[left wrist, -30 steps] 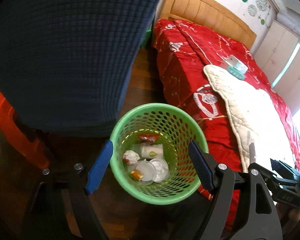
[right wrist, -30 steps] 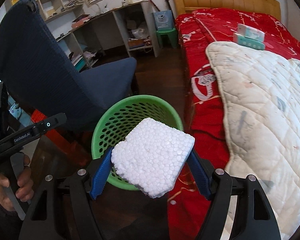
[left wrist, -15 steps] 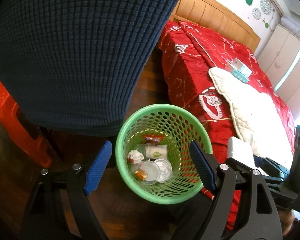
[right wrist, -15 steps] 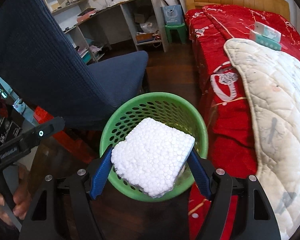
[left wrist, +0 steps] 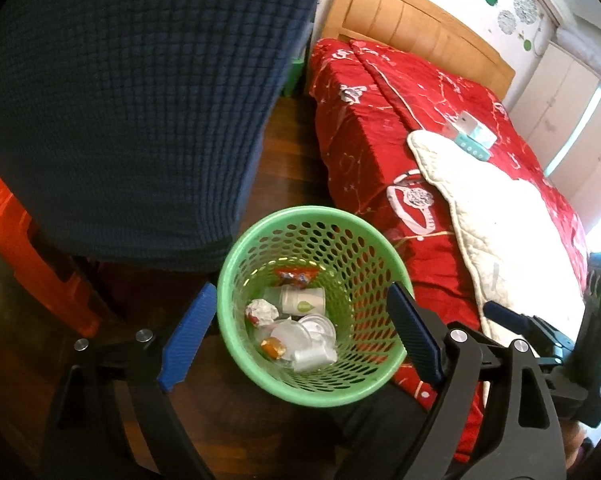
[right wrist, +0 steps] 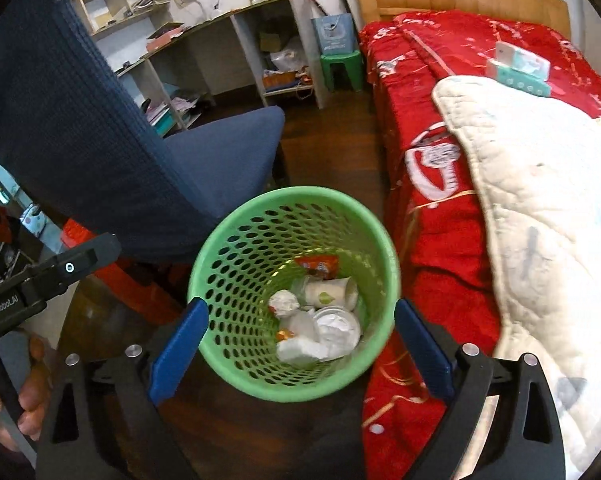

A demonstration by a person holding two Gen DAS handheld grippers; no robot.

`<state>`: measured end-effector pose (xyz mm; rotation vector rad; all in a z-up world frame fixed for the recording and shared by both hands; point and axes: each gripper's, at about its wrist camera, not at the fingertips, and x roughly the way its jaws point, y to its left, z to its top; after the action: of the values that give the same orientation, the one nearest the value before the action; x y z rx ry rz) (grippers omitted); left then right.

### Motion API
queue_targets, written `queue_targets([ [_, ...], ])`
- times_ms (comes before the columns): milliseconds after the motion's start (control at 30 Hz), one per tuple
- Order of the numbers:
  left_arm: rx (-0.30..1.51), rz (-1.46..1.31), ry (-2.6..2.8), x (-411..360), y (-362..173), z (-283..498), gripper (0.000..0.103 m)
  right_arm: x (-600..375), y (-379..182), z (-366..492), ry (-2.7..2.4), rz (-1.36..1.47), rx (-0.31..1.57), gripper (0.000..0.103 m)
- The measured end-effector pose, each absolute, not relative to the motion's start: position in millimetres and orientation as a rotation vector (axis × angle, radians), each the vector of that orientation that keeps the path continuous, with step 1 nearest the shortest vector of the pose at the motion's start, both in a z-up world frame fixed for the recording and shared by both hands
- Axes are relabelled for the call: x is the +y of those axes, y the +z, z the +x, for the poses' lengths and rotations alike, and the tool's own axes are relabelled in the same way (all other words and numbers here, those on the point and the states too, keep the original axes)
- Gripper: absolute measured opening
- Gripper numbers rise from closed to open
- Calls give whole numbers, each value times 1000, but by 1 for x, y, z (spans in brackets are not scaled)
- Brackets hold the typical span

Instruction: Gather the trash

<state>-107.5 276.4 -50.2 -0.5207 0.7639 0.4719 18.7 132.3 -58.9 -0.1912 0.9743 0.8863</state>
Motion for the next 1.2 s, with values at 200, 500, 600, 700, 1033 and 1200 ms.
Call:
queue_targets([
  [200, 761, -481, 441, 260, -43, -96, 90, 107, -48, 18, 833, -197, 937, 93],
  [500, 758, -412, 378, 227, -31, -76, 93, 68, -34, 16, 738, -182, 898, 95],
  [600, 757, -402, 343, 216, -27, -67, 94, 51, -31, 16, 693, -165, 891, 95],
  [700, 753, -378, 309, 200, -22, -56, 95, 33, -28, 18, 650, -147, 891, 96],
  [1033, 752, -300, 223, 155, -12, -34, 97, -31, -18, 24, 499, -85, 863, 96],
  [1200, 756, -270, 182, 135, -8, -27, 97, -51, -12, 25, 428, -66, 842, 96],
])
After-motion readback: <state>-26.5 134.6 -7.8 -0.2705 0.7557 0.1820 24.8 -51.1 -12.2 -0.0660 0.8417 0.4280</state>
